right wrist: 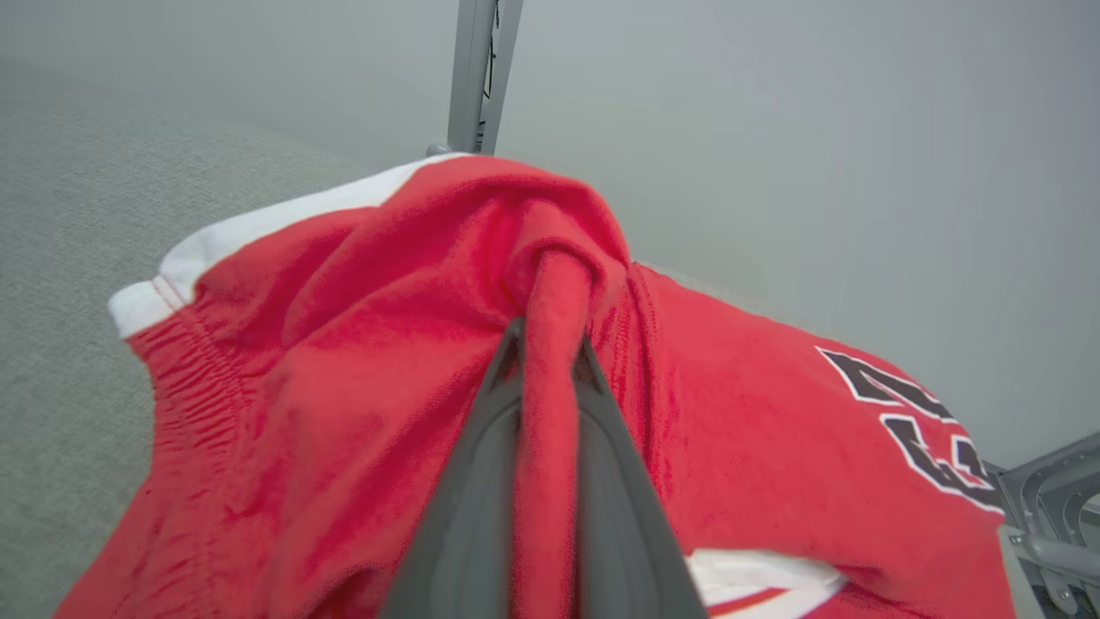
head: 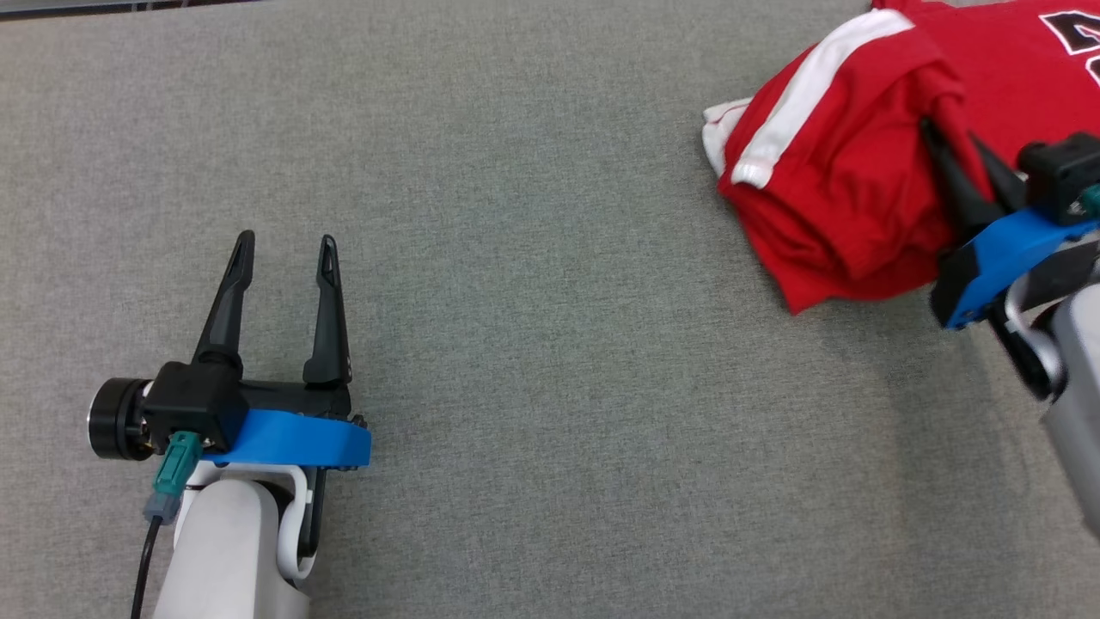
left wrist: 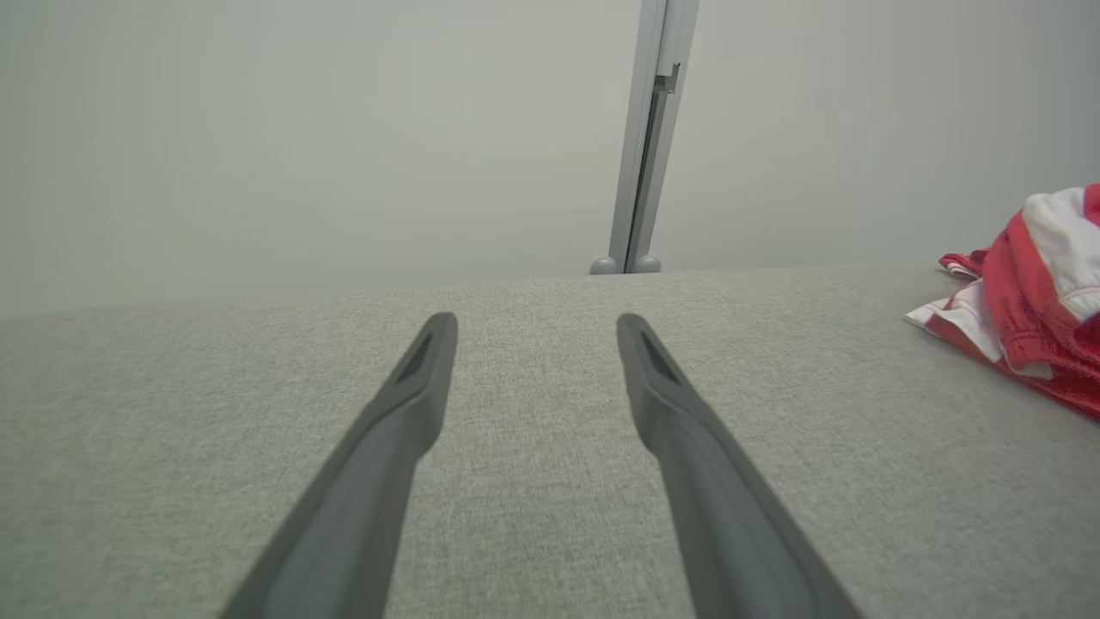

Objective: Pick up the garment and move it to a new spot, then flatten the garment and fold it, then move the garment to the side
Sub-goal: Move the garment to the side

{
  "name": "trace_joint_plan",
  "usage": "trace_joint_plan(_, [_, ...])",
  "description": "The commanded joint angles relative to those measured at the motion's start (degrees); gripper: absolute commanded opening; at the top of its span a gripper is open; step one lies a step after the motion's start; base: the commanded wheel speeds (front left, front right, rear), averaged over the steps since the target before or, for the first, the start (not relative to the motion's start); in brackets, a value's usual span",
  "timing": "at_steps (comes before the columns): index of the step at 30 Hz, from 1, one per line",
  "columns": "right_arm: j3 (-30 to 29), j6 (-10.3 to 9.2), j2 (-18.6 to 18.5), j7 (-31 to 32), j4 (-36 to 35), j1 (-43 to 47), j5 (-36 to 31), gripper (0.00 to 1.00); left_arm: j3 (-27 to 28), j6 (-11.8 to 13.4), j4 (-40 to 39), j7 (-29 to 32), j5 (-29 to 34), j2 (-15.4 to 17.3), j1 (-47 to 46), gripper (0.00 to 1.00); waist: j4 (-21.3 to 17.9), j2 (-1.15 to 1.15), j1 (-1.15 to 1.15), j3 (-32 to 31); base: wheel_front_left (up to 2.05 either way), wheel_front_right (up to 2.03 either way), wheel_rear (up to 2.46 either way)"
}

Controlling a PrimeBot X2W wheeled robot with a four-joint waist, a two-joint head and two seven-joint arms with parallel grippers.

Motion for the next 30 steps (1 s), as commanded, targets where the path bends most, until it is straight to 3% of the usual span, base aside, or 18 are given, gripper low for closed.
trace_joint_plan(1, [-0.18, -0.03, -1.72, 0.26, -0.1, -1.55, -0.02, 0.0, -0.09, -0.12, -0.43, -0.23, 0.22, 0.14, -1.33, 1.0, 0.47, 0.0, 0.0, 0.58, 0.0, 0.0, 0.0])
trace_joint_plan(14, [-2.09, -0.03, -18.74, 6.4, 6.78, -10.44, 4.28, 0.0, -1.02, -0.16, -1.37, -0.23, -0.02, -0.28, -4.13, 1.0, 2.59, 0.0, 0.0, 6.02, 0.0, 0.0, 0.0])
trace_joint_plan(19, [-3.08, -0.03, -21.45, 6.26, 10.63, -12.93, 4.05, 0.0, -1.29, -0.28, -1.67, -0.23, 0.26, -0.34, -5.12, 1.0, 2.91, 0.0, 0.0, 7.2, 0.0, 0.0, 0.0])
trace_joint_plan(23, [-3.35, -0.03, -21.07, 6.09, 13.6, -15.08, 3.31, 0.0, -1.25, -0.33, -1.43, -0.23, 0.3, -0.35, -5.65, 1.0, 3.06, 0.0, 0.0, 7.72, 0.0, 0.0, 0.0])
trace_joint_plan(24, [-3.4, -0.03, -20.88, 5.94, 14.32, -15.58, 3.1, 0.12, -1.28, -0.36, -1.31, -0.23, 0.33, -0.37, -5.74, 1.0, 3.08, 0.0, 0.0, 7.83, 0.0, 0.0, 0.0])
trace_joint_plan(25, [-3.41, -0.03, -20.71, 5.6, 15.1, -16.07, 2.86, 0.42, -1.35, -0.38, -1.22, -0.23, 0.33, -0.39, -5.81, 1.0, 3.13, 0.0, 0.0, 7.9, 0.0, 0.0, 0.0])
trace_joint_plan(26, [-3.61, -0.03, -20.6, 5.41, 15.91, -16.65, 2.5, 1.0, -1.4, -0.4, -1.1, -0.23, 0.27, -0.4, -5.89, 1.0, 3.19, 0.0, 0.0, 7.95, 0.0, 0.0, 0.0])
trace_joint_plan(30, [-4.0, -0.03, -19.55, 4.28, 18.79, -18.09, 0.94, 1.0, -1.27, -0.42, -0.74, -0.23, -0.13, -0.46, -5.73, 1.0, 3.46, 0.0, 0.0, 7.53, 0.0, 0.0, 0.0])
